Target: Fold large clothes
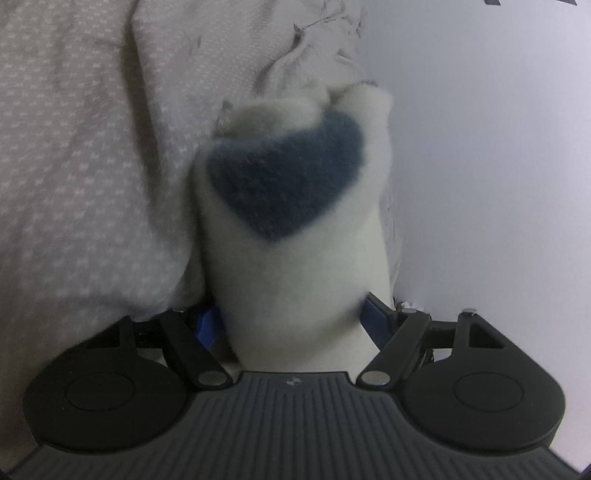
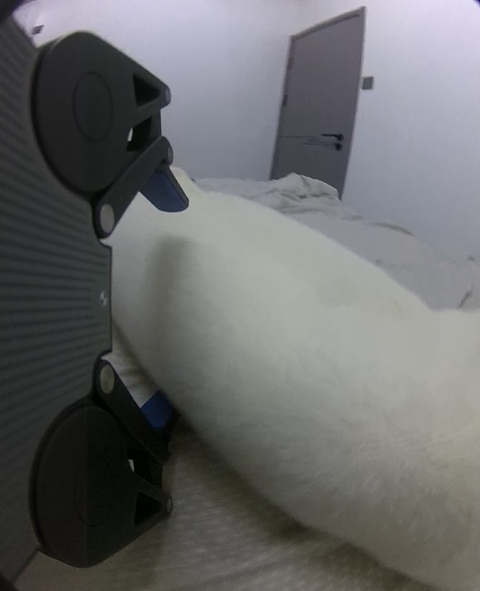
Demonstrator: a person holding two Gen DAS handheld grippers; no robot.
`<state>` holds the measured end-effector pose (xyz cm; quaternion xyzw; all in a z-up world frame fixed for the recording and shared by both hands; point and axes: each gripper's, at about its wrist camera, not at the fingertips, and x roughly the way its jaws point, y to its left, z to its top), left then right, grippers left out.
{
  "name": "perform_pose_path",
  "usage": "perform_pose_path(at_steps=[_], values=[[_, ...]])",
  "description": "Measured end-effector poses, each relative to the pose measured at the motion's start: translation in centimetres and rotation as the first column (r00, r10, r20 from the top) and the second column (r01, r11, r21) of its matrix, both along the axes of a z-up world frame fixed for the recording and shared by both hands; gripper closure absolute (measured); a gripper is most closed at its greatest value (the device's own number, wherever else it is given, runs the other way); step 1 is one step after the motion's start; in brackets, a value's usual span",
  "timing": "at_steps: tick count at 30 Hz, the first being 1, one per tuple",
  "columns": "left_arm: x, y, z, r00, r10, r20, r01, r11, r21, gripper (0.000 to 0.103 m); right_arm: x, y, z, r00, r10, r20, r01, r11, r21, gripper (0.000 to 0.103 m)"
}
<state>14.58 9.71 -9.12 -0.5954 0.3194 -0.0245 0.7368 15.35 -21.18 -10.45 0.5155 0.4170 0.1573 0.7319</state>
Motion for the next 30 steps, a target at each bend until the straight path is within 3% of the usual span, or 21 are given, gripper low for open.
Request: perform_pose_path(at_steps=[5,7,9,12,16,19,22,30], values=[[0.9,-0.6,0.5,1.0,0.024,0.017,-0.025,0.998,0.051,0.024,0.7,-1.5,-0.3,0.989,-0.148,0.022,0.147,0.989,0.033,0.003],[0.7,-1.0,1.2,0.999,0.024,0.03,-0.027,0.994,0.108,0.03,0.4,-2.5,-0.3,0.976,-0.215,0.034,0.214,0.977,0.022,0.006],[0.8,-1.1,2.1,0.999,0.016,0.047,-0.024,0.985,0.17,0.035,0.4,-3.4,-0.3,0.962,-0.271,0.03,0.272,0.962,-0.013,0.024],[1.0,-1.6,3.5,0.997,-0.01,0.072,-0.01,0.96,0.278,0.045,1.1,-3.2,-0.5,0.963,-0.268,0.029,0.269,0.962,-0.047,0.037],[0.6,-2.4,5.2,0.991,-0.025,0.129,-0.024,0.931,0.364,0.051,0.9,-2.2,1.3,0.965,-0.235,0.115,0.249,0.961,-0.122,0.054],[-0.5,-2.7,6.0,0.988,-0.023,0.153,-0.038,0.923,0.383,0.052,0.5,-2.3,2.3,0.961,-0.221,0.164,0.243,0.961,-0.131,0.058],[-4.0,-2.6,7.1,0.984,-0.029,0.175,-0.044,0.916,0.398,0.052,-1.5,-2.4,3.0,0.958,-0.214,0.192,0.242,0.961,-0.136,0.059],[-8.9,-2.2,9.9,0.971,-0.071,0.228,-0.02,0.929,0.371,0.052,-5.6,-2.4,6.4,0.956,-0.173,0.236,0.211,0.967,-0.146,0.058]])
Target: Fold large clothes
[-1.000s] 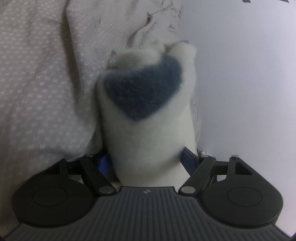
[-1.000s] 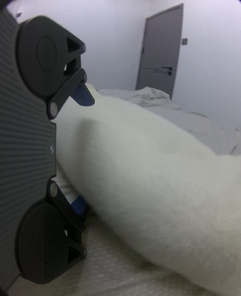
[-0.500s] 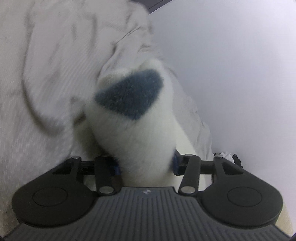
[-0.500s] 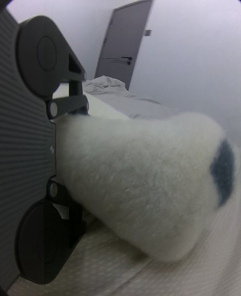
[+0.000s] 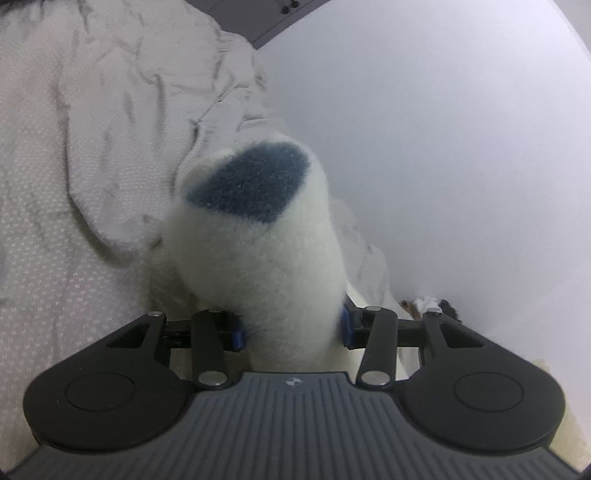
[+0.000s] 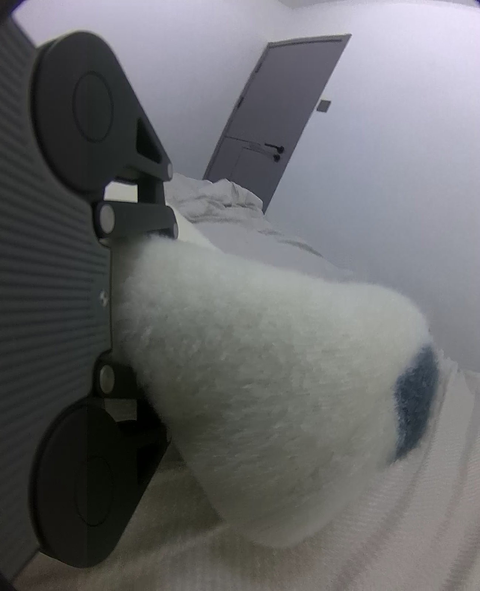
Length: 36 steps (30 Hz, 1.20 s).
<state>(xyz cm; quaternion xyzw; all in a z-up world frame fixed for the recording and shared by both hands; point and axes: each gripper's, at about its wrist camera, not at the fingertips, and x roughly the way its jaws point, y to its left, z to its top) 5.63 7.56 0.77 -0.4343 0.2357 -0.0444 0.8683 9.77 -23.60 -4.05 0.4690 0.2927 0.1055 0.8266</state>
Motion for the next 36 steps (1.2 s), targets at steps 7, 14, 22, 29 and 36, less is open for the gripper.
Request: perform_pose_path(at_steps=[7,14,22,29,36], values=[[-0.3,-3.5,5.7,0.994,-0.085,0.073,0.084,0.996,0.016,0.052,0.2,-3.6,3.4,1.0,-0.012,0.014,0.011,0.998,0.058,0.058],[5.7,-10.7,9.5,0.981,-0.179,0.07,0.181,0.983,-0.016,0.052,3.5,-9.4,7.6,0.997,-0.065,0.032,0.064,0.997,0.041,0.058],[17.3,-21.2,12.1,0.946,-0.32,0.058,0.323,0.946,-0.04,0.051,10.9,-17.9,10.9,0.984,-0.158,0.086,0.159,0.987,0.001,0.058],[26.6,-27.9,10.2,0.936,-0.349,0.056,0.35,0.936,-0.024,0.051,17.7,-23.3,8.3,0.964,-0.239,0.119,0.24,0.971,0.012,0.058],[32.3,-30.2,3.8,0.926,-0.375,0.032,0.376,0.927,0.004,0.051,23.3,-26.4,3.3,0.967,-0.232,0.11,0.235,0.972,-0.022,0.058]])
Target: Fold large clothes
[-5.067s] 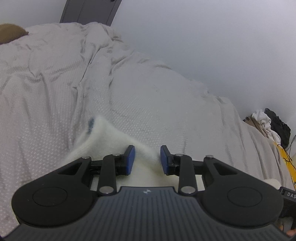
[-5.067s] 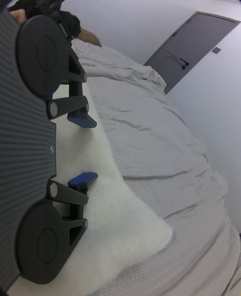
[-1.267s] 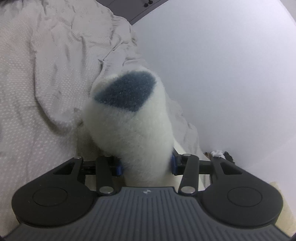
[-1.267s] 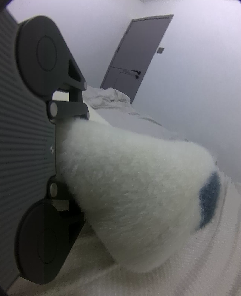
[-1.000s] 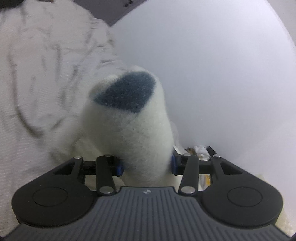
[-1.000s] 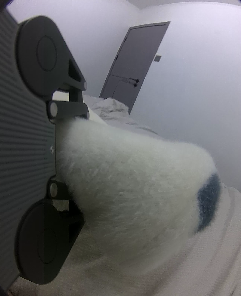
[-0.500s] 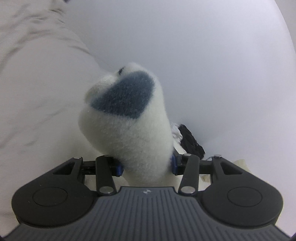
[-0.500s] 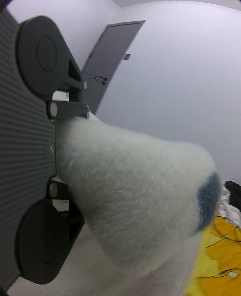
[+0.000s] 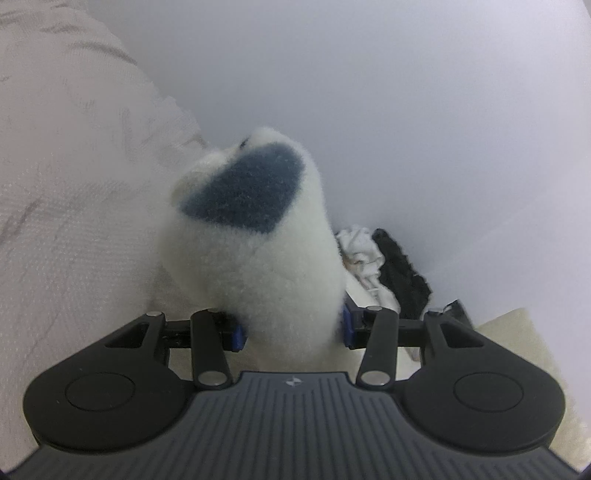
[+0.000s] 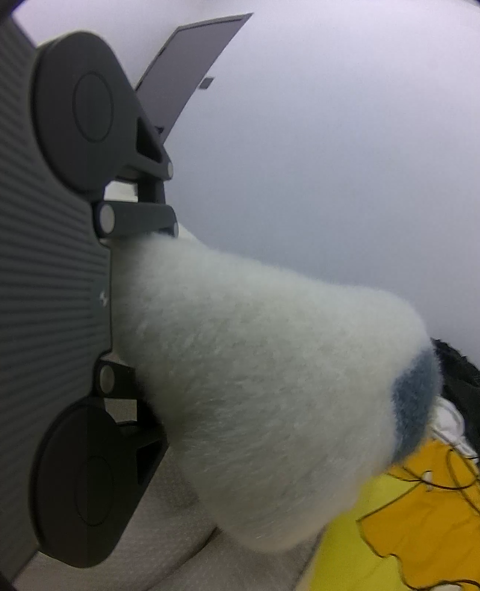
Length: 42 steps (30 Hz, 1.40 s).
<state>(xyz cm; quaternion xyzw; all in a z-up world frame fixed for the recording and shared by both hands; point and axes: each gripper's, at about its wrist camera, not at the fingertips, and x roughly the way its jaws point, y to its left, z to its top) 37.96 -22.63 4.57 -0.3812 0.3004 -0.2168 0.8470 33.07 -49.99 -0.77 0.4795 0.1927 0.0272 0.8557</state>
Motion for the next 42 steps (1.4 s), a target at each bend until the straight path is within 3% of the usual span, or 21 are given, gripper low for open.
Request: perform_pose_path(at_steps=[5,12,14,17,18,21,25,28,32,38,42], values=[[-0.2,-0.6,-4.6,0.999,-0.034,0.02,0.033,0.998,0.057,0.051,0.7,-0.2,-5.4,0.999,0.022,-0.04,-0.023,1.0,-0.016,0.058],[-0.2,0.5,-9.6,0.998,-0.05,0.028,0.049,0.998,0.03,0.047,-0.7,0.4,-8.8,0.999,0.044,0.014,-0.044,0.998,-0.049,0.054],[1.6,1.3,-11.1,0.998,-0.058,0.035,0.056,0.997,0.051,0.045,-0.9,0.3,-10.1,0.999,0.039,0.023,-0.038,0.999,-0.035,0.051],[1.0,1.3,-12.4,0.997,-0.075,0.037,0.071,0.994,0.082,0.039,-1.2,-0.3,-11.9,0.999,0.035,0.007,-0.035,0.999,-0.026,0.04],[0.9,1.4,-12.7,0.996,-0.078,0.035,0.074,0.994,0.085,0.038,-1.3,-0.4,-12.5,1.0,0.03,-0.004,-0.03,0.999,-0.022,0.03],[0.3,1.5,-12.6,0.996,-0.084,0.013,0.082,0.99,0.114,0.034,-1.8,-0.7,-13.4,0.999,0.026,-0.018,-0.027,1.0,-0.01,0.029],[-0.9,1.4,-10.5,0.995,-0.094,-0.019,0.096,0.975,0.201,0.028,-3.6,-0.5,-12.7,0.998,0.002,-0.07,-0.002,1.0,0.004,0.028],[-2.5,1.7,-8.5,0.994,-0.113,-0.016,0.112,0.95,0.293,0.028,-5.8,-0.1,-11.9,0.994,-0.014,-0.111,0.015,1.0,0.007,0.026],[-5.6,1.9,-3.2,0.988,-0.15,0.035,0.124,0.911,0.394,0.028,-9.2,0.6,-9.6,0.988,-0.023,-0.153,0.019,0.999,-0.031,0.026],[-12.0,1.6,6.2,0.972,-0.188,0.138,0.103,0.876,0.471,0.028,-14.3,1.5,-2.9,0.997,0.007,-0.077,-0.011,0.998,-0.057,0.026],[-17.3,1.4,11.7,0.96,-0.207,0.19,0.081,0.853,0.516,0.028,-17.6,3.9,3.5,0.999,0.044,-0.009,-0.045,0.985,-0.166,0.026]])
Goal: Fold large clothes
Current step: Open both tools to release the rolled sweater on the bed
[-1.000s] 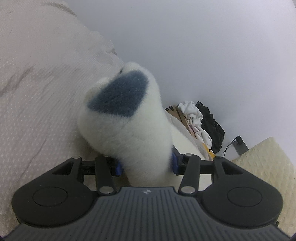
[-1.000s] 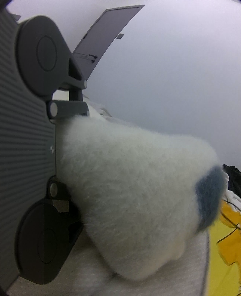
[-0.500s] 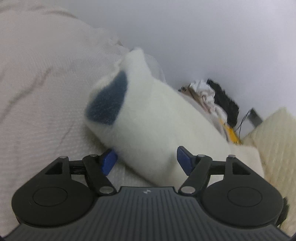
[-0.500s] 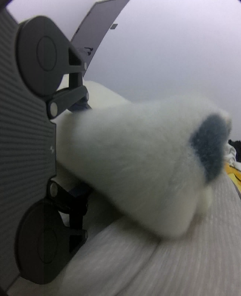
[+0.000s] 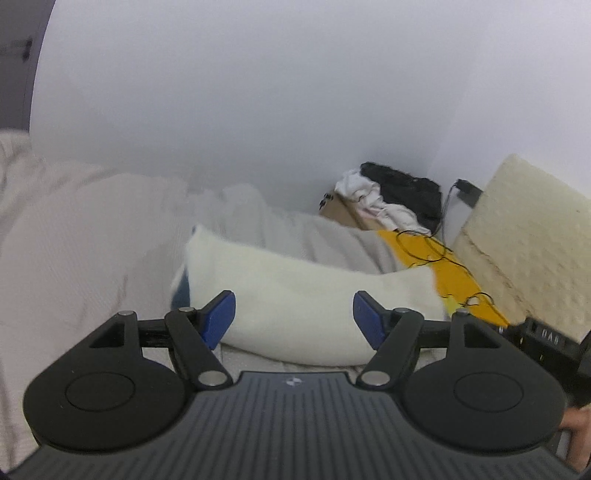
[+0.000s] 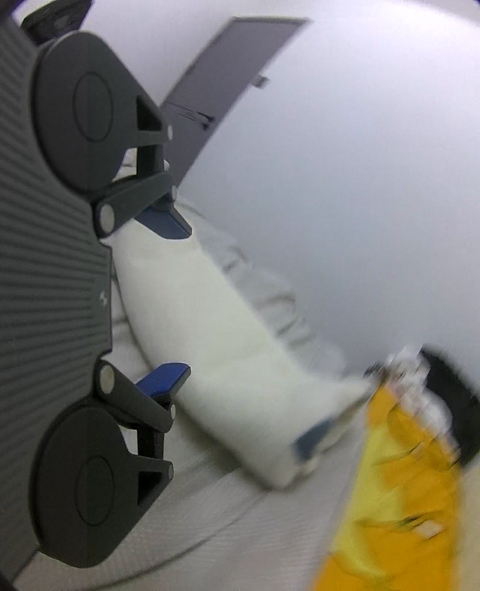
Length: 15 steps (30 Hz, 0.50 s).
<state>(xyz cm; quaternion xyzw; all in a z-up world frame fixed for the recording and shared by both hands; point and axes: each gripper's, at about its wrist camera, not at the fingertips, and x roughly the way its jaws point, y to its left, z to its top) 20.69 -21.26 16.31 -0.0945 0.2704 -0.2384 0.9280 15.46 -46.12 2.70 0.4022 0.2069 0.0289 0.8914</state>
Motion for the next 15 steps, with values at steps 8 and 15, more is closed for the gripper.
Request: perform_pose_path(at_steps=[8,15], values=[[-11.6,1.5,7.6,0.997,-0.011,0.077,0.007,0.999,0.05,0.025,-7.7,4.5,9.2,0.994,0.078,0.079,-0.057,0.971,-0.232,0.026],[-20.3,2.7,8.4,0.987,-0.009,0.16,-0.006,0.996,0.092,0.006,-15.4,8.1,12.0,0.98,0.121,0.157,-0.05,0.917,-0.397,0.024]])
